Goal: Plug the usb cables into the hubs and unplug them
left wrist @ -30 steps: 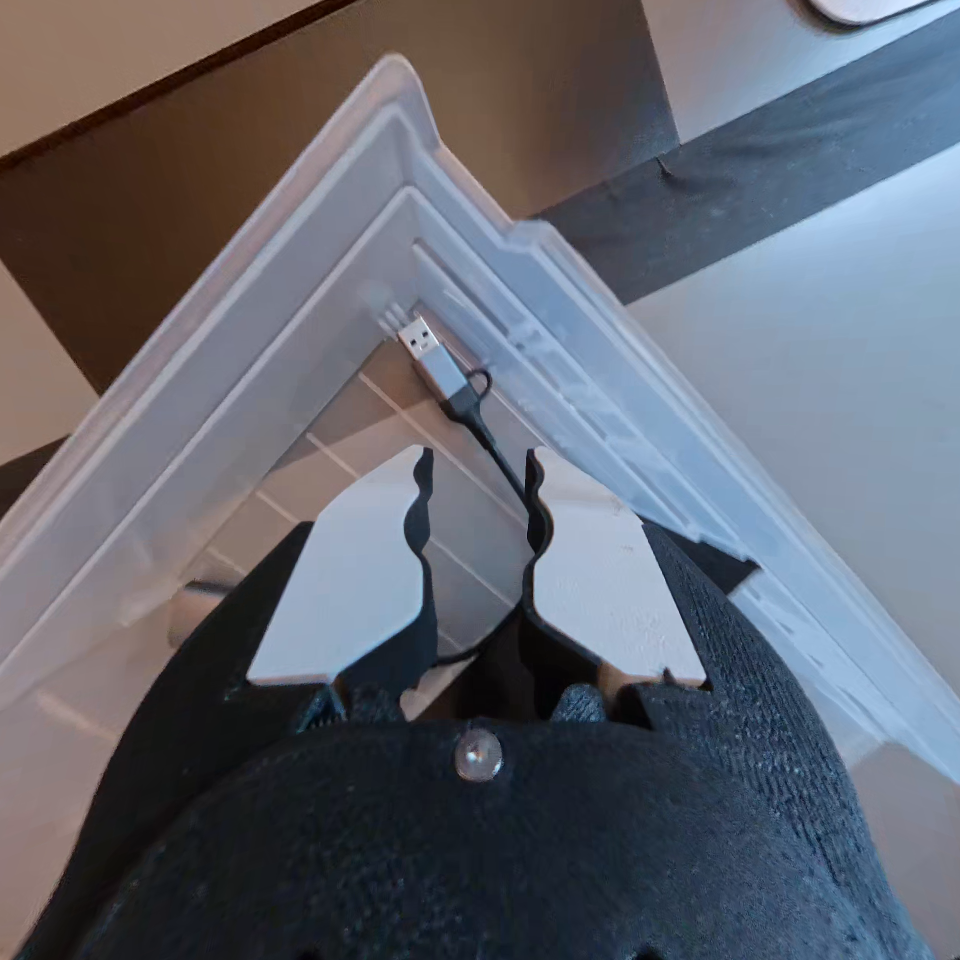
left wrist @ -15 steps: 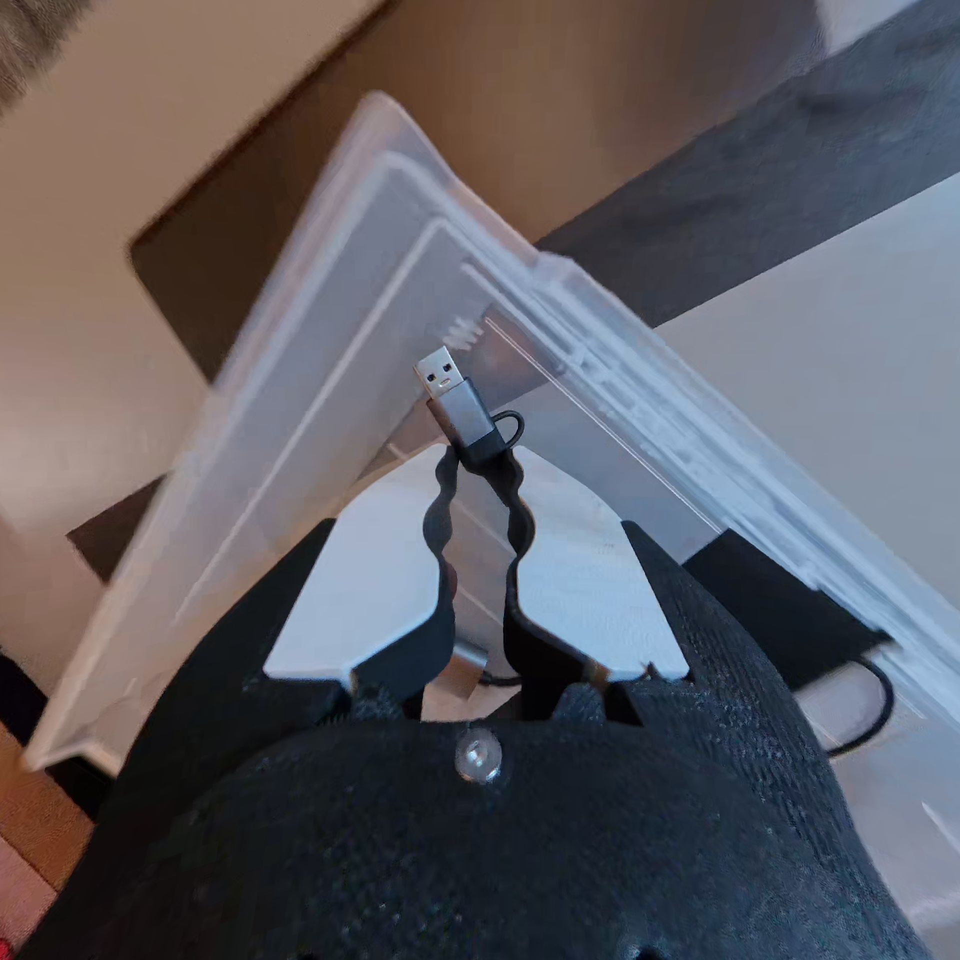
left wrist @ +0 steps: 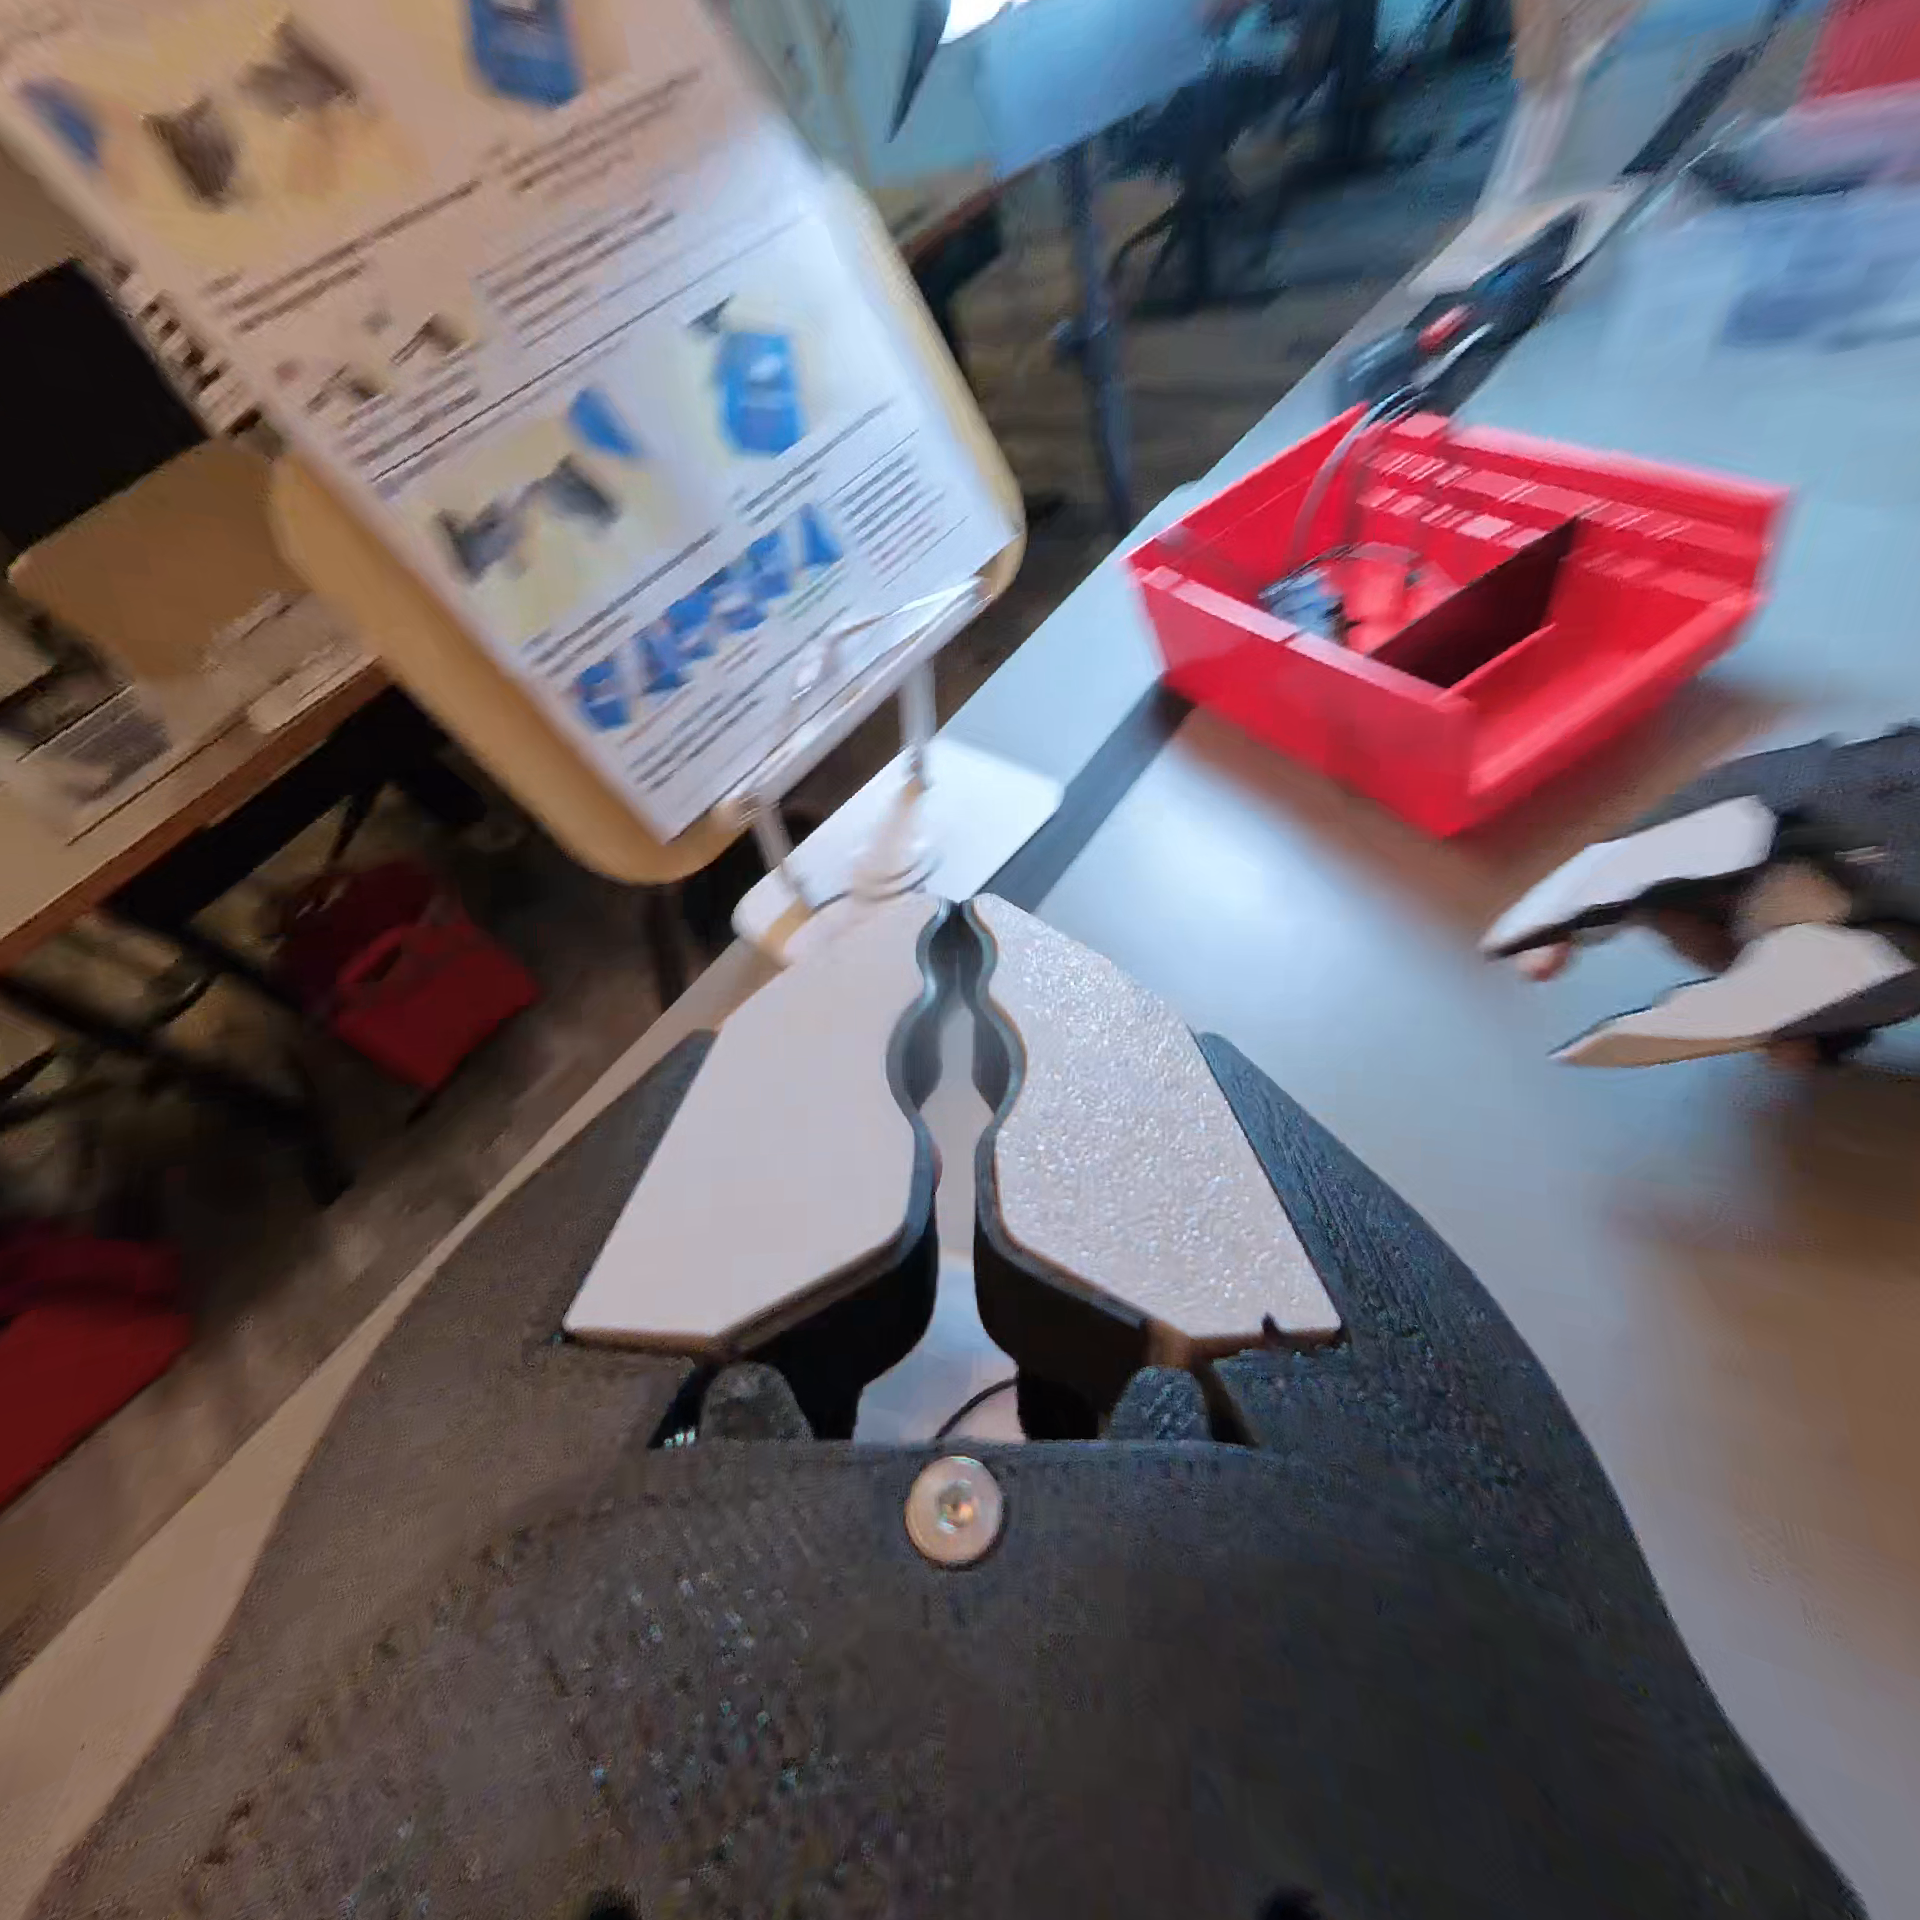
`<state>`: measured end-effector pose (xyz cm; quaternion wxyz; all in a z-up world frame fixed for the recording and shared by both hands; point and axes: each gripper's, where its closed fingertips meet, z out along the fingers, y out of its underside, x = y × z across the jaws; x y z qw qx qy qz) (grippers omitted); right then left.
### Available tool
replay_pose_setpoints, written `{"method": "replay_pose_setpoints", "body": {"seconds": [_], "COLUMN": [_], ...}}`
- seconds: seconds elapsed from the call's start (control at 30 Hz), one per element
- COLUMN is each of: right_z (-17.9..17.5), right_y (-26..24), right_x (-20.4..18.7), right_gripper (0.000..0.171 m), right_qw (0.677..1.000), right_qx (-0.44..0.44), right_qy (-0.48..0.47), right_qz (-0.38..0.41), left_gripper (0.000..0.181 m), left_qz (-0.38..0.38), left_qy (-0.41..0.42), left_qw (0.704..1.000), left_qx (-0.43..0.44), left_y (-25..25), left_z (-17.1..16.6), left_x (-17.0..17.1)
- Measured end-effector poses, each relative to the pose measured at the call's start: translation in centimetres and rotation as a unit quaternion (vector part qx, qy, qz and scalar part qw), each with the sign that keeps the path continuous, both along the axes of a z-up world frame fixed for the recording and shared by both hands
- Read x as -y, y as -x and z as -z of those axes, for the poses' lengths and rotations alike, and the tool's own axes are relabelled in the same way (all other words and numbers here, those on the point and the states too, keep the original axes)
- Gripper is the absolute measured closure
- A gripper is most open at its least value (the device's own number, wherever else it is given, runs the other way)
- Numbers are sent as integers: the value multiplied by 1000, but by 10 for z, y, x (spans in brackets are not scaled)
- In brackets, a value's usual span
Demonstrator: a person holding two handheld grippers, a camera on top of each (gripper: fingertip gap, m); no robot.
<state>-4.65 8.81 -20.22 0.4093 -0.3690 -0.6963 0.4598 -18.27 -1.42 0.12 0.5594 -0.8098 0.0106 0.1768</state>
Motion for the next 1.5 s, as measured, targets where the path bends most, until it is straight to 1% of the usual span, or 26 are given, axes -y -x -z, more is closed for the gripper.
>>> {"method": "replay_pose_setpoints", "body": {"seconds": [0.03,0.1,0.17,0.2,0.33,0.43,0.6,0.67,0.8,0.93,1.1,1.27,1.37,1.47,1.5], "right_z": [-2,0,8,11,21,24,31,31,34,39,59,78,93,97,97], "right_y": [1,5,8,9,14,18,23,24,22,30,60,90,98,100,99], "right_x": [3,7,13,16,12,6,2,3,1,-14,-33,-40,-40,-37,-37], "right_gripper": [128,116,111,111,111,113,115,115,116,118,119,117,118,138,139], "right_qw": [1000,998,997,998,997,997,997,997,996,992,977,953,929,913,911], "right_qx": [-8,-10,2,7,19,26,40,39,42,60,162,271,348,399,405], "right_qy": [-15,-50,-67,-67,-70,-63,-53,-55,-60,-70,-79,-69,-60,-28,-25], "right_qz": [4,22,24,21,29,38,46,46,53,89,114,116,111,80,71], "left_gripper": [181,181,181,181,181,181,181,180,175,164,152,151,150,151,151], "left_qz": [25,67,91,94,75,59,-12,-28,-46,-51,-52,-57,-59,-59,-58], "left_qy": [-22,-39,-38,-35,-18,-17,5,14,2,-15,-41,-33,-31,-26,-24], "left_qw": [999,997,995,994,994,993,995,996,997,997,996,996,996,996,997], "left_qx": [2,14,28,34,72,100,95,86,69,55,66,62,60,57,54], "left_y": [-23,-62,-85,-90,-81,-70,-38,-32,-35,-52,-66,-65,-60,-58,-58], "left_z": [4,23,47,59,101,123,163,175,189,199,203,210,212,215,216], "left_x": [-4,-11,-17,-19,-20,-15,-3,-2,-6,-11,-13,-8,-6,-4,-4]}}
